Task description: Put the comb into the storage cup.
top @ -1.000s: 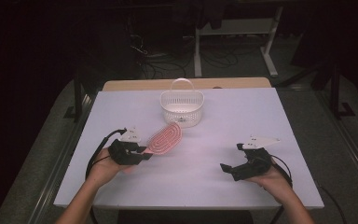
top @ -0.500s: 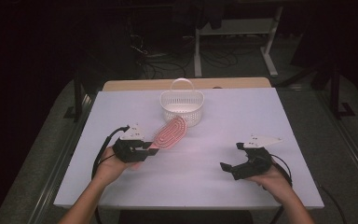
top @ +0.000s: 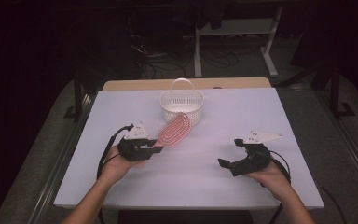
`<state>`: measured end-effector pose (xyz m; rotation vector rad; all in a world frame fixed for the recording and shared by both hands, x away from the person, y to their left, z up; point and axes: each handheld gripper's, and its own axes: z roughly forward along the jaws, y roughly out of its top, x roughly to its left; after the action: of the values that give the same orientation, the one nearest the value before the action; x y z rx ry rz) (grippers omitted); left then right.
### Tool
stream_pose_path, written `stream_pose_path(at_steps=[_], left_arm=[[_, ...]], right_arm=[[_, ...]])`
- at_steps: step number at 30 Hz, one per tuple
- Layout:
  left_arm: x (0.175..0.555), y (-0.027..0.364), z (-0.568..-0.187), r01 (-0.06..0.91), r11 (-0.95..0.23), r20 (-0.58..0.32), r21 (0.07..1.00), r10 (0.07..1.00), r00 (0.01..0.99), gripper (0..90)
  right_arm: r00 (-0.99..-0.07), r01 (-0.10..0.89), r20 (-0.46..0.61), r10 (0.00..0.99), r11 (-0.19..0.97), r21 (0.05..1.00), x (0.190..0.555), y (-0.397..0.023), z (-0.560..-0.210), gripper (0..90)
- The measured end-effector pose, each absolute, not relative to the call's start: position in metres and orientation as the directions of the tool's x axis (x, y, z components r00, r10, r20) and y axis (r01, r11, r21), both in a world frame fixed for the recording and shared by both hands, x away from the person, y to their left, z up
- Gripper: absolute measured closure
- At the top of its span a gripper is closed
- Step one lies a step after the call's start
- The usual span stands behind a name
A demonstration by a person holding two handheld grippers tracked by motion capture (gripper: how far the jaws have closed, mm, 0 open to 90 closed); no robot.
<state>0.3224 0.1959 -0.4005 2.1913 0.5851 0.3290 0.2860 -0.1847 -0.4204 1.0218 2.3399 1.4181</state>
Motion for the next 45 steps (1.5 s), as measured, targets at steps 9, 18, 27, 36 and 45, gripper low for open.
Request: stream_pose_path(at_steps=[9, 18, 27, 36, 45], left_arm=[[0.326, 0.195, -0.397, 0.295, -0.530, 0.033, 0.795, 0.523, 0.852, 70.8], [0.330, 0.191, -0.394, 0.290, -0.512, 0.028, 0.808, 0.526, 0.850, 70.8], [0.331, 0.181, -0.395, 0.273, -0.508, 0.043, 0.817, 0.526, 0.849, 70.8], [0.330, 0.180, -0.397, 0.265, -0.504, 0.046, 0.822, 0.523, 0.851, 70.8], [0.328, 0.179, -0.399, 0.263, -0.491, 0.043, 0.831, 0.527, 0.849, 70.8]], right_arm=[[-0.741, 0.458, 0.177, 0.648, 0.294, 0.839, 0.293, -0.180, -0.412, 0.0], [-0.755, 0.456, 0.181, 0.630, 0.306, 0.836, 0.304, -0.178, -0.408, 0.0], [-0.763, 0.458, 0.194, 0.617, 0.304, 0.836, 0.315, -0.173, -0.403, 0.0], [-0.774, 0.448, 0.200, 0.601, 0.297, 0.843, 0.325, -0.164, -0.399, 0.0], [-0.781, 0.451, 0.215, 0.586, 0.293, 0.843, 0.331, -0.156, -0.398, 0.0]])
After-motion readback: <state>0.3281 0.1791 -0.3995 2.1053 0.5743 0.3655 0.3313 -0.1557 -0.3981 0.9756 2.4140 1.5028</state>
